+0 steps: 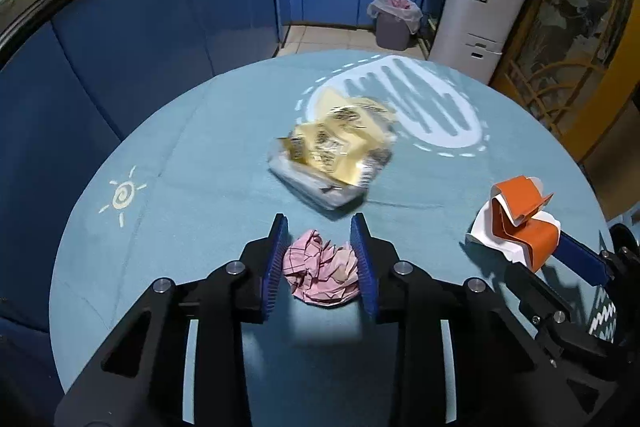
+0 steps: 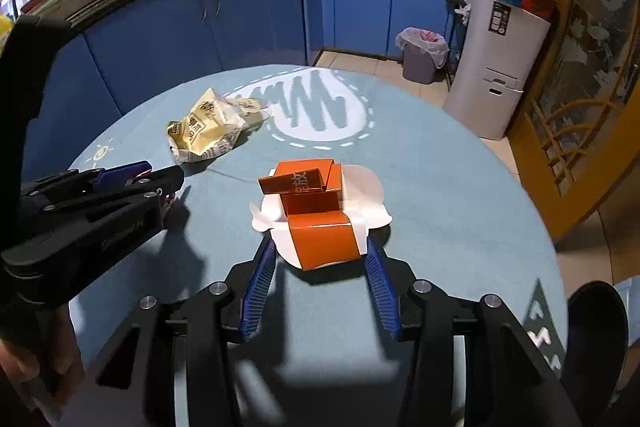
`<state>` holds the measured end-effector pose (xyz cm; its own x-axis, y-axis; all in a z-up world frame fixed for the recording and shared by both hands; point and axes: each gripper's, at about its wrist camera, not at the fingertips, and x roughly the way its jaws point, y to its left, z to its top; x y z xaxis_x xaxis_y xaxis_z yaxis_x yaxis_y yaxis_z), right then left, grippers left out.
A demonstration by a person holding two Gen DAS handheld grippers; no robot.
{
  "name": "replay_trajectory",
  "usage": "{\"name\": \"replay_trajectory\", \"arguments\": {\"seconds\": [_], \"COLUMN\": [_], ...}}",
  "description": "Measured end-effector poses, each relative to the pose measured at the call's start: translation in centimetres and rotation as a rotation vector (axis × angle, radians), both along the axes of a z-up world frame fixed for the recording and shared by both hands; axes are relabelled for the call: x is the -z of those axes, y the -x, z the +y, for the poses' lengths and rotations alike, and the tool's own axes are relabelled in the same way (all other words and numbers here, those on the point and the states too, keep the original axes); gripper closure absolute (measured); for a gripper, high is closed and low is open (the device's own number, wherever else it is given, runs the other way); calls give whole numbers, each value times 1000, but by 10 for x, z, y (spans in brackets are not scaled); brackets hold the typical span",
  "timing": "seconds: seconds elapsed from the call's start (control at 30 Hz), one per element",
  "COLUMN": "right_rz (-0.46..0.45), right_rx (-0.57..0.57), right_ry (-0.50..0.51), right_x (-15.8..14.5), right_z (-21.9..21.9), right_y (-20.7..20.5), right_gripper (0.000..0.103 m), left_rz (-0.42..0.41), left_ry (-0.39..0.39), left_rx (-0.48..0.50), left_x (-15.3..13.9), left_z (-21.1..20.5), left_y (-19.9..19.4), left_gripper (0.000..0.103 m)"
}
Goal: Collect trash
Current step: 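Grasp the pink tissue with the left tool while the right tool grasps the orange-and-white box, then carry the pink tissue and orange box with both tools over the black bin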
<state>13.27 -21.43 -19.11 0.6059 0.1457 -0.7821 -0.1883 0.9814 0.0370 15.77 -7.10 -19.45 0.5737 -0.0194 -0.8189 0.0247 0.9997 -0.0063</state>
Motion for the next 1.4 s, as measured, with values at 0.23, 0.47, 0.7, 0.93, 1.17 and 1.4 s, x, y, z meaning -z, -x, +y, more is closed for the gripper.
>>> {"name": "replay_trajectory", "arguments": {"seconds": [0.23,0.47,0.7,0.93,1.17,1.4], "right_rz": [-17,-41,-62,-77,-80,-81], "right_rx": [63,137,225,300,371,443], "right_ry": [-24,-33,-48,-67,-88,-101], "right_x": [-10,-18,-25,-26,-24,-19], "right_z": [-34,-75,-119,-160,-197,-234], "right_y": [24,51,72,91,107,126], "right_gripper": [58,58,58,58,58,58], "left_rz": [-26,-49,-69,-77,-90,-114], "left_ry": [-10,-17,-29,-42,-53,-58], "left_rx": [87,187,262,331,426,532], "left_x": [-12,-22,-32,-38,-44,-51], "left_z": [-45,-99,-143,-186,-234,-288], "left_y": [11,25,37,47,63,83], "left_gripper": [71,71,71,71,71,71]}}
